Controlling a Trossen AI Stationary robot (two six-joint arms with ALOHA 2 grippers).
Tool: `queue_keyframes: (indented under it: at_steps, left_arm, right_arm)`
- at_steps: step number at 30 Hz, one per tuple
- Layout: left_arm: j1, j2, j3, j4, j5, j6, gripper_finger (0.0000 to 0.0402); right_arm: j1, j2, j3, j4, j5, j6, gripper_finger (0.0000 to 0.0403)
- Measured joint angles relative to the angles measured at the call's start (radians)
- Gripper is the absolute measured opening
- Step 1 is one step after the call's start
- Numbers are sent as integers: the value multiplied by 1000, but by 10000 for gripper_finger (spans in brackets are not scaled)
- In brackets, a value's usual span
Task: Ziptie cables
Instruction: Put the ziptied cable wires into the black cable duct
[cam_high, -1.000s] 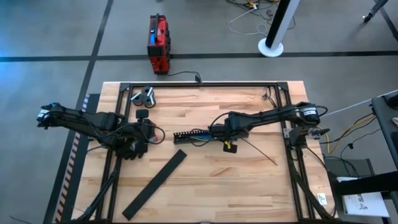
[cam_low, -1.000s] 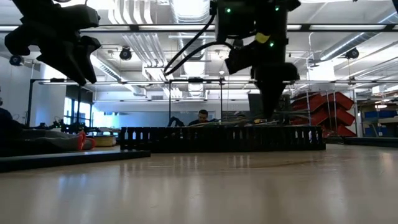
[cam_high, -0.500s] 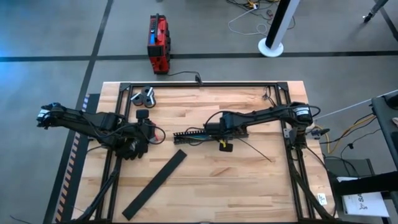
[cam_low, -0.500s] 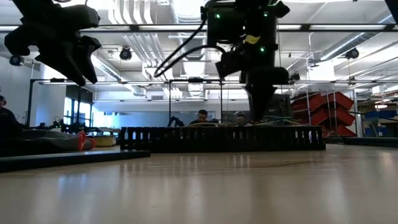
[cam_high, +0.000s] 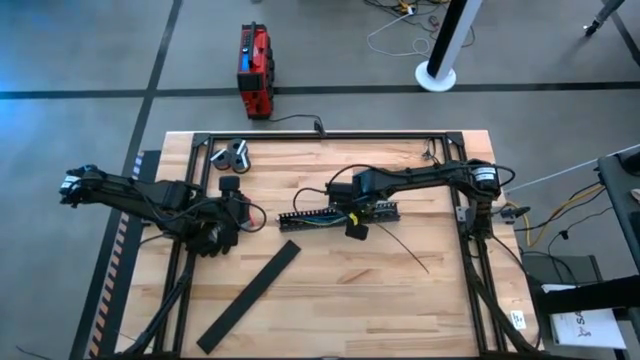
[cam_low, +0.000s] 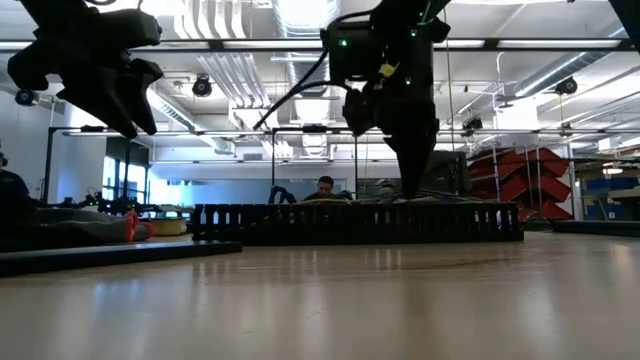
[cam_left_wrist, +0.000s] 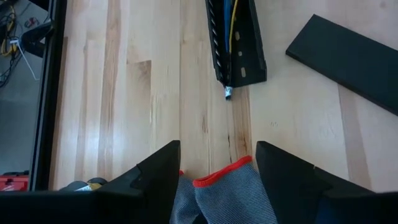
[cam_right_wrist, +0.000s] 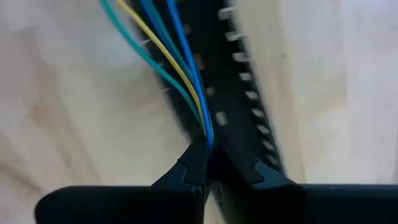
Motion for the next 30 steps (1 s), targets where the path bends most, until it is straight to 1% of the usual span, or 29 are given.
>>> queue_keyframes:
  at_steps: [3,7,11,14,18,24,27,30]
  left_arm:
    - [0,0,0,0,0,0,191]
    - [0,0,0,0,0,0,184]
    - [0,0,0,0,0,0,177]
    - [0,0,0,0,0,0,172]
    - [0,0,0,0,0,0,167]
    - [0,2,0,0,0,0,165]
    - [0,2,0,0,0,0,171]
    - [0,2,0,0,-1,0,178]
  right_arm:
    - [-15,11,0,-5,3,30,9]
    - [-24,45,0,-40,4,29,9]
    - [-26,77,0,-34,3,22,15]
    - [-26,84,0,-31,5,3,37]
    - [-26,84,0,-32,14,-9,81]
    - [-25,83,1,-66,52,-80,145]
    - [-21,83,27,-157,54,-78,162]
    - [-3,78,63,-236,58,-77,165]
